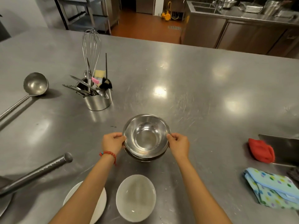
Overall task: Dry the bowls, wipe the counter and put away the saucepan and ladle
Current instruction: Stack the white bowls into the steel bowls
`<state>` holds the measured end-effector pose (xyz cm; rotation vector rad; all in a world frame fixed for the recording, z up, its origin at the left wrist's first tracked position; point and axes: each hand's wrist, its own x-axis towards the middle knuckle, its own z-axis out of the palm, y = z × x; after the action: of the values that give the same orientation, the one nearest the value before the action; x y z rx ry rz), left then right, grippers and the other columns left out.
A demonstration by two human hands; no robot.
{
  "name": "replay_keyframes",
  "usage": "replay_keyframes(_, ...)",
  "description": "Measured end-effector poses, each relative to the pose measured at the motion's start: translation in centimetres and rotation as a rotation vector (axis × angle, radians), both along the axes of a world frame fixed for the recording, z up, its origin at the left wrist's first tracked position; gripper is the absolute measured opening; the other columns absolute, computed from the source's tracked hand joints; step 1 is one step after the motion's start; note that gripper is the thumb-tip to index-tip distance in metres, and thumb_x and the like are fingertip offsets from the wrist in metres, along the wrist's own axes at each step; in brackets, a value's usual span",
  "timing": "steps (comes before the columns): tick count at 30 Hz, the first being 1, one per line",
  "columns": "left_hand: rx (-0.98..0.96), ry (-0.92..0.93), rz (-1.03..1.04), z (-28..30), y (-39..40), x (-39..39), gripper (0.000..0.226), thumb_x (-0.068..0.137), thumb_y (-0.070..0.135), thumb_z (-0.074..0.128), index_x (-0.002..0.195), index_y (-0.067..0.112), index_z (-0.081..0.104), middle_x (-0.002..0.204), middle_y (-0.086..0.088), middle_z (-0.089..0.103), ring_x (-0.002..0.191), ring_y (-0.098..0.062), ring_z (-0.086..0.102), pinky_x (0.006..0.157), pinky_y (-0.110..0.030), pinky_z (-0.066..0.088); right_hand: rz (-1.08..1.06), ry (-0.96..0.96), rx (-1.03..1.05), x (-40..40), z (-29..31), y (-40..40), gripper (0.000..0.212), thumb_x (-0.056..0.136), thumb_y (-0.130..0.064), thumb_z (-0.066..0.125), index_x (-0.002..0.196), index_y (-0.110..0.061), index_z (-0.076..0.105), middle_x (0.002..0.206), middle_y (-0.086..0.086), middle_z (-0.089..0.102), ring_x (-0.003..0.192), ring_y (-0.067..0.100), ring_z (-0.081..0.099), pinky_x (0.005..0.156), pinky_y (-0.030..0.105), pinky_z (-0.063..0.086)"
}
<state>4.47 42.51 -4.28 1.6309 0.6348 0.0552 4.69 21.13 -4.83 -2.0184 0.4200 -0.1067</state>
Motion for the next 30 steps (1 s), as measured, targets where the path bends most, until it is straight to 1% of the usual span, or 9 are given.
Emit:
replay_keyframes(3,0.018,0.008,-0.003,-1.1,0.5,0.3,0.017,0.076,-0.010,0.062,0.073,0.007,0.066,0.057,-0.006,0.062,0.058,-0.028,0.058,0.076,-0.048,0.055,0.002,-0.004,-0.057,0.2,-0.5,0.5,0.031,0.084,-0.015,0.059,0.065,0.009,0.057,0.054,0.011,0.045,0.055,0.020,0.036,0.055,0.030,0.032)
replay_keyframes(5,0.043,0.024,-0.004,-1.8,0.8,0.3,0.013,0.075,-0.009,0.064,0.073,0.003,0.068,0.047,0.000,0.062,0.055,-0.027,0.059,0.071,-0.043,0.056,-0.006,-0.005,-0.098,0.2,-1.0,0.9,0.027,0.084,-0.015,0.059,0.071,0.009,0.061,0.056,0.017,0.055,0.054,0.028,0.043,0.055,0.033,0.038)
replay_keyframes(8,0.083,0.047,-0.009,-2.8,1.1,0.1,0.010,0.075,-0.007,0.065,0.084,-0.006,0.069,0.054,-0.001,0.061,0.045,-0.017,0.059,0.057,-0.030,0.057,-0.007,0.009,-0.167,0.2,-1.7,1.2,0.024,0.086,-0.018,0.058,0.081,0.004,0.067,0.072,0.021,0.068,0.070,0.035,0.061,0.064,0.037,0.048)
replay_keyframes(10,0.106,0.062,-0.023,-3.2,1.1,0.0,0.014,0.075,-0.005,0.067,0.088,-0.006,0.069,0.059,-0.003,0.062,0.047,-0.019,0.058,0.057,-0.029,0.055,0.011,0.021,-0.211,0.2,-2.2,1.2,0.025,0.087,-0.020,0.056,0.083,0.001,0.068,0.072,0.019,0.069,0.069,0.033,0.061,0.063,0.037,0.048)
replay_keyframes(12,0.104,0.073,-0.034,-3.6,1.2,0.1,0.017,0.075,-0.005,0.067,0.092,-0.007,0.068,0.063,-0.008,0.063,0.045,-0.018,0.057,0.046,-0.021,0.053,0.027,0.032,-0.253,0.1,-2.6,1.1,0.026,0.088,-0.023,0.054,0.081,-0.002,0.068,0.068,0.016,0.067,0.061,0.029,0.056,0.059,0.034,0.043)
replay_keyframes(17,0.089,0.079,-0.030,-4.2,0.9,0.4,0.024,0.077,-0.004,0.067,0.101,-0.006,0.066,0.067,-0.012,0.062,0.028,-0.002,0.051,0.036,-0.014,0.048,0.040,0.044,-0.291,-0.2,-3.1,0.8,0.025,0.089,-0.031,0.053,0.087,-0.011,0.068,0.063,0.010,0.063,0.058,0.025,0.055,0.057,0.028,0.039)
replay_keyframes(22,0.026,0.075,-0.035,-4.0,0.9,0.1,0.030,0.078,-0.003,0.066,0.107,-0.007,0.062,0.063,-0.008,0.061,0.046,-0.020,0.054,0.035,-0.015,0.047,0.025,0.040,-0.222,-0.7,-3.2,0.7,0.032,0.088,-0.038,0.056,0.110,-0.016,0.065,0.075,0.011,0.068,0.071,0.024,0.062,0.067,0.030,0.046)
replay_keyframes(25,0.038,0.069,0.004,-3.6,1.3,-0.6,0.034,0.077,0.006,0.071,0.109,-0.001,0.063,0.071,-0.011,0.061,0.050,-0.020,0.054,0.036,-0.015,0.048,-0.012,0.029,-0.177,-1.7,-2.8,0.7,0.040,0.087,-0.038,0.059,0.118,-0.013,0.061,0.076,0.006,0.066,0.073,0.021,0.060,0.070,0.030,0.045)
replay_keyframes(30,-0.056,0.041,-0.037,-1.9,1.6,-4.1,0.028,0.078,0.009,0.071,0.104,0.000,0.065,0.072,-0.006,0.064,0.058,-0.016,0.060,0.042,-0.014,0.050,0.020,-0.020,-0.075,-5.5,-1.9,0.5,0.024,0.084,-0.032,0.063,0.099,-0.014,0.070,0.055,-0.011,0.053,0.052,0.002,0.049,0.057,0.016,0.039)
